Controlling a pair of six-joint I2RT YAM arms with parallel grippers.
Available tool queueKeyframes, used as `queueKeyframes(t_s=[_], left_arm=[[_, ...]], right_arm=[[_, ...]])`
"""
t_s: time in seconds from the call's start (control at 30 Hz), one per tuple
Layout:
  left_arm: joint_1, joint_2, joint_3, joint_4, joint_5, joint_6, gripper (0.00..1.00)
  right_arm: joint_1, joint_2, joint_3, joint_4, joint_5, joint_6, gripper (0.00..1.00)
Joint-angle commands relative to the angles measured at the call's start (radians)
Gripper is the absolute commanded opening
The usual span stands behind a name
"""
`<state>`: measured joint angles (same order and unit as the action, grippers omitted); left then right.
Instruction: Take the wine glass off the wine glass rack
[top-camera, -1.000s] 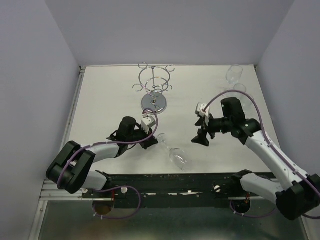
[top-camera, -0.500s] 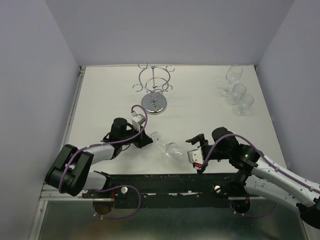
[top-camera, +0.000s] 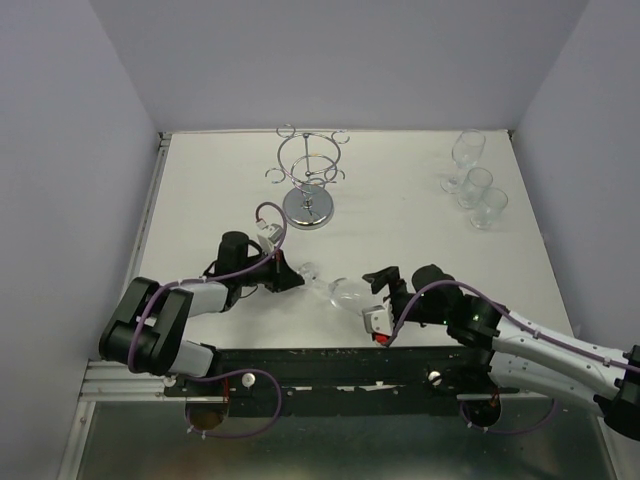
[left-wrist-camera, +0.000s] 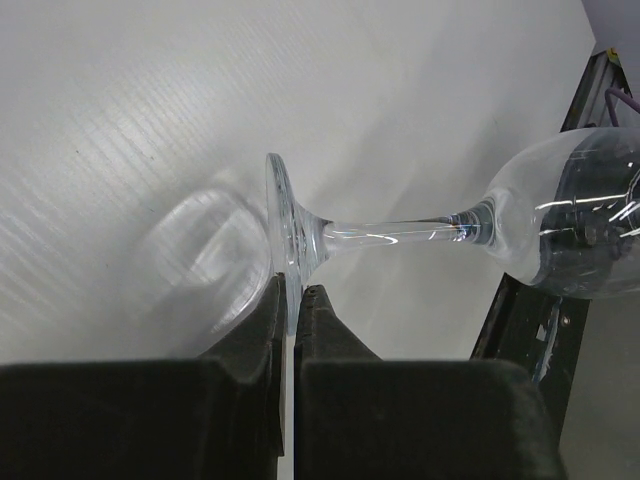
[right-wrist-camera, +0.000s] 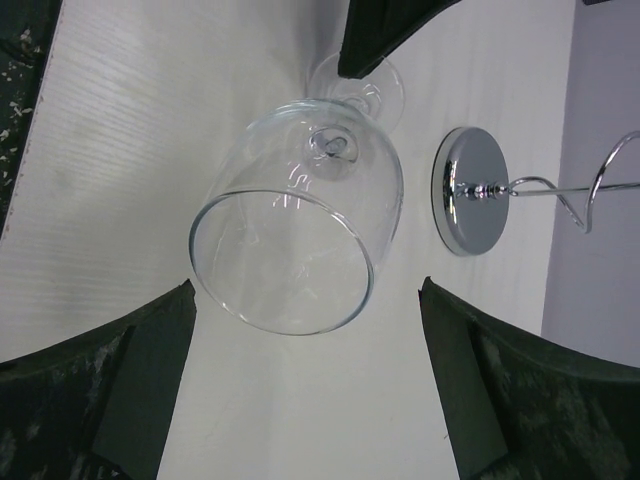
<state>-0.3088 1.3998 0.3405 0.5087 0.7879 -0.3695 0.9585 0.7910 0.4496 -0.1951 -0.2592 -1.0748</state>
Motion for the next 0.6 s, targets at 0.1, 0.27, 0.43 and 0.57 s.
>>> queueKeyframes(t_s=[0.1, 0.27, 0.43, 0.57], left_arm=[[0.005, 0.037, 0.034, 0.076, 0.093, -0.054, 0.0], [0.007, 0.068, 0.055, 0.083, 0.108, -0.081, 0.0], [0.01, 0.1, 0.072, 0.099, 0.123, -0.112, 0.0], [0.014, 0.12, 0.087, 0.1, 0.132, -0.121, 0.0]], right_arm=[[0.028, 0.039, -0.028, 0.177, 0.041, 0.049, 0.99], [0.037, 0.051, -0.037, 0.25, 0.043, 0.049, 0.94], [0.051, 0.06, -0.02, 0.257, 0.04, 0.058, 0.85], [0.049, 0.068, 0.001, 0.235, 0.04, 0.055, 0.79]])
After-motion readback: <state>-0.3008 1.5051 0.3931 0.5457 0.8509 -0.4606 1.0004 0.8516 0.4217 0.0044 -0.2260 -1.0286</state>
